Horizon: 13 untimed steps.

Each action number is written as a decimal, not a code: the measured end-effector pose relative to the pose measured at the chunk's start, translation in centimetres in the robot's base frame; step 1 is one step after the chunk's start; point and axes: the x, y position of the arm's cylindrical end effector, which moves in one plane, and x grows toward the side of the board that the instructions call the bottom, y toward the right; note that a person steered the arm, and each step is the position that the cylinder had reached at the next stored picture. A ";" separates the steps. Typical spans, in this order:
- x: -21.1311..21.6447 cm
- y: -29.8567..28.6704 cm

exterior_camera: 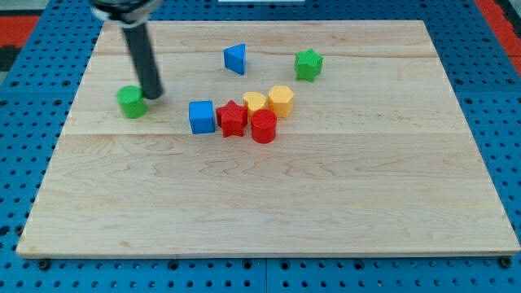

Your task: Move the green star above the green circle

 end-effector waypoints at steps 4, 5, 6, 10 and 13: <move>3.1 -2.8; -0.2 2.0; -2.8 11.5; -8.0 32.2; -4.1 16.7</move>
